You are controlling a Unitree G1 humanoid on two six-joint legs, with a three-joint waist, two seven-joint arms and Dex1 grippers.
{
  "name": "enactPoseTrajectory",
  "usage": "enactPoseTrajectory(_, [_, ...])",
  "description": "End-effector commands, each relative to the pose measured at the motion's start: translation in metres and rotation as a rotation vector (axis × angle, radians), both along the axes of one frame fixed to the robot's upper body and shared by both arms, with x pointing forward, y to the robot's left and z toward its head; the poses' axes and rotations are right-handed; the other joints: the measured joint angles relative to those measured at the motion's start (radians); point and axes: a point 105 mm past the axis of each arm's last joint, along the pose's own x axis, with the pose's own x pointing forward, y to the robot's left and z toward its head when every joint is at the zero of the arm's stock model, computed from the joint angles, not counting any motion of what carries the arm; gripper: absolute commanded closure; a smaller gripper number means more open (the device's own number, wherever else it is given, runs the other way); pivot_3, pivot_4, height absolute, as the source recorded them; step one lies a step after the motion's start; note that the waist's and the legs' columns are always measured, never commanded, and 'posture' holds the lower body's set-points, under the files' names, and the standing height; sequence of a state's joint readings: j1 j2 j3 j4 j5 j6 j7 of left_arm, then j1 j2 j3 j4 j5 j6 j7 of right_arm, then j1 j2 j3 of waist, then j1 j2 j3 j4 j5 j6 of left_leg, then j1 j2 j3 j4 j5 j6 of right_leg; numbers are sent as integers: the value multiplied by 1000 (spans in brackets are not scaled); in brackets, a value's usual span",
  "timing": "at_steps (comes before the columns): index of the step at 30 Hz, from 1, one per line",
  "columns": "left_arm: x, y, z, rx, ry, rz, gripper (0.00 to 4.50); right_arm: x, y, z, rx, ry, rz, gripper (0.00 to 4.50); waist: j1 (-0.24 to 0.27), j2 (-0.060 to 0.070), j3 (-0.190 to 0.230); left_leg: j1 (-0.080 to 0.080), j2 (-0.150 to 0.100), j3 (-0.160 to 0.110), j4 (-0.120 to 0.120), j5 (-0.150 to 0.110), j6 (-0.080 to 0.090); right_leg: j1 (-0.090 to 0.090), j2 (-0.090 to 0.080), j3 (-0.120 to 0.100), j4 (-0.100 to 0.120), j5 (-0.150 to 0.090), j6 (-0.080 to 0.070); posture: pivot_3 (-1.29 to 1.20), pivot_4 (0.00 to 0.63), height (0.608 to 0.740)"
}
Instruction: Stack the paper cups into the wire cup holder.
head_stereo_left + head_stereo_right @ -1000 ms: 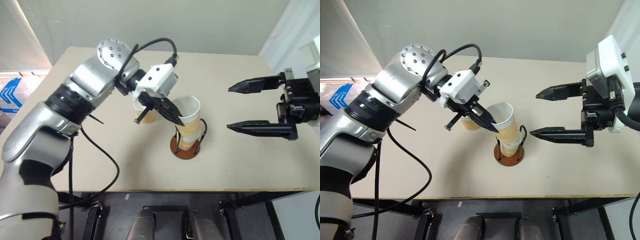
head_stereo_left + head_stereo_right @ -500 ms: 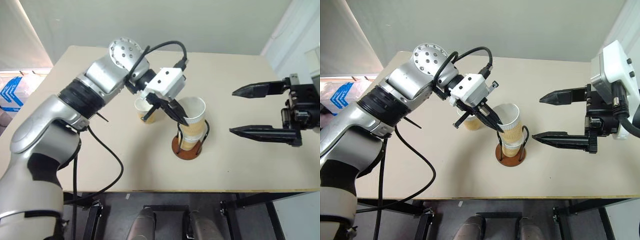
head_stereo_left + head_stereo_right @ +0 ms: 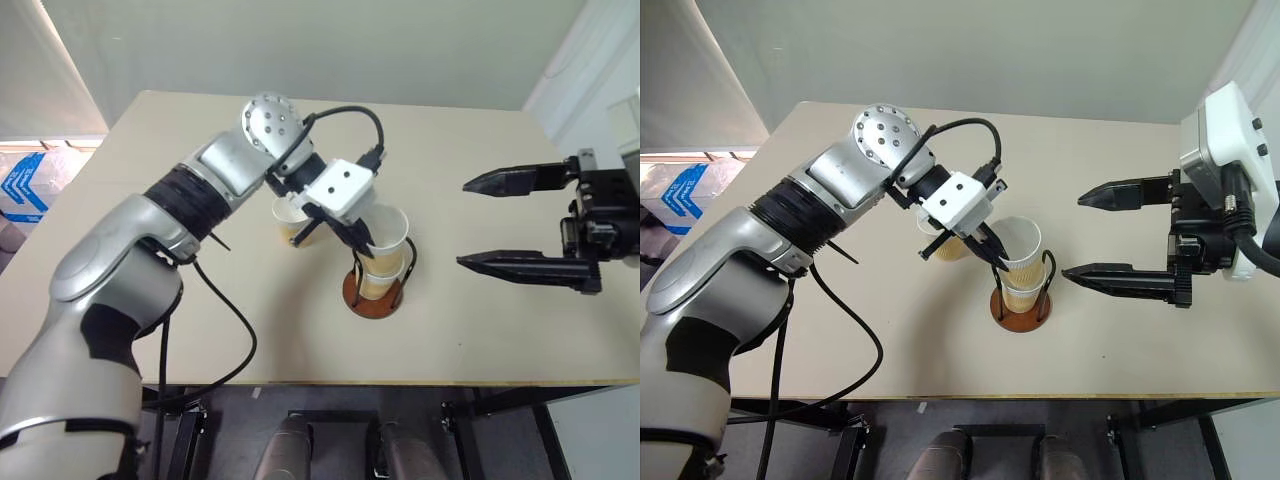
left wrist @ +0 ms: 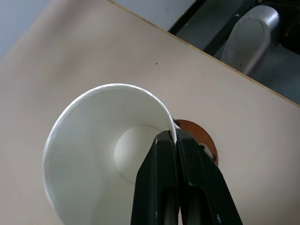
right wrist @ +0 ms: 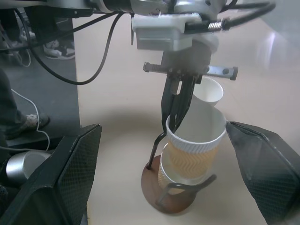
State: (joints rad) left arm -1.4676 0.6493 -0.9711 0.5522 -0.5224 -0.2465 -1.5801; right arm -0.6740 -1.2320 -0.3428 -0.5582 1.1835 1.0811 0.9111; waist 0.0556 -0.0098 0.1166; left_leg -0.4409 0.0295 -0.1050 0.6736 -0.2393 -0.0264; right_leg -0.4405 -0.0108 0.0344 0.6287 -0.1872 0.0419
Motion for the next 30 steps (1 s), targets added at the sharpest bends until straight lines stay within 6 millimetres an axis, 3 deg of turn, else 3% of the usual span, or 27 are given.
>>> enactPoseTrajectory(1, [-6, 2, 8, 33, -15, -40, 3923, -2, -2, 9, 0, -52, -13, 0, 0, 0, 0, 0, 0, 0, 0, 0, 0, 0, 0, 0, 0, 0, 0, 0, 150, 740])
enactPoseTrajectory(6, [-10, 0, 18, 3, -5, -47, 2137, -1, -3, 9, -2, -49, -14, 0, 0, 0, 0, 0, 0, 1, 2, -1, 1, 0, 0, 0, 0, 0, 0, 0, 150, 740])
enactPoseTrajectory(12, [-9, -9, 74, -279, 147, 41, 41, 4, -2, 11, 10, -68, -22, 0, 3, 1, 0, -2, 0, 1, 5, -2, 2, 0, -1, 0, 0, 1, 2, 0, 150, 740])
enactPoseTrajectory(15, [-1, 6, 84, -340, 135, 109, 41, 10, -1, 13, 13, -86, -48, 0, 2, 3, -1, -3, 0, 2, 7, -3, 4, 0, -1, 0, -1, 2, 3, 0, 150, 740])
enactPoseTrajectory(18, [22, 50, 61, -240, -23, 246, 41, 14, 3, 12, 11, -67, -50, 0, -7, 10, -3, -1, 0, 4, 8, -3, 5, 0, -1, 1, -1, 2, 3, 0, 150, 740])
enactPoseTrajectory(22, [34, 86, 39, -156, -127, 325, 41, 11, 11, 12, 29, -11, -7, 0, -14, 16, 0, 2, 1, 6, 7, -3, 6, 0, 4, 10, 0, 1, 4, 0, 150, 740])
enactPoseTrajectory(30, [58, 115, 18, -77, -324, 369, 41, 14, 20, 12, 43, 28, 27, 0, -4, 17, 0, 0, -3, 11, 9, -5, 11, -4, 3, 23, 0, 1, 8, 0, 150, 740])
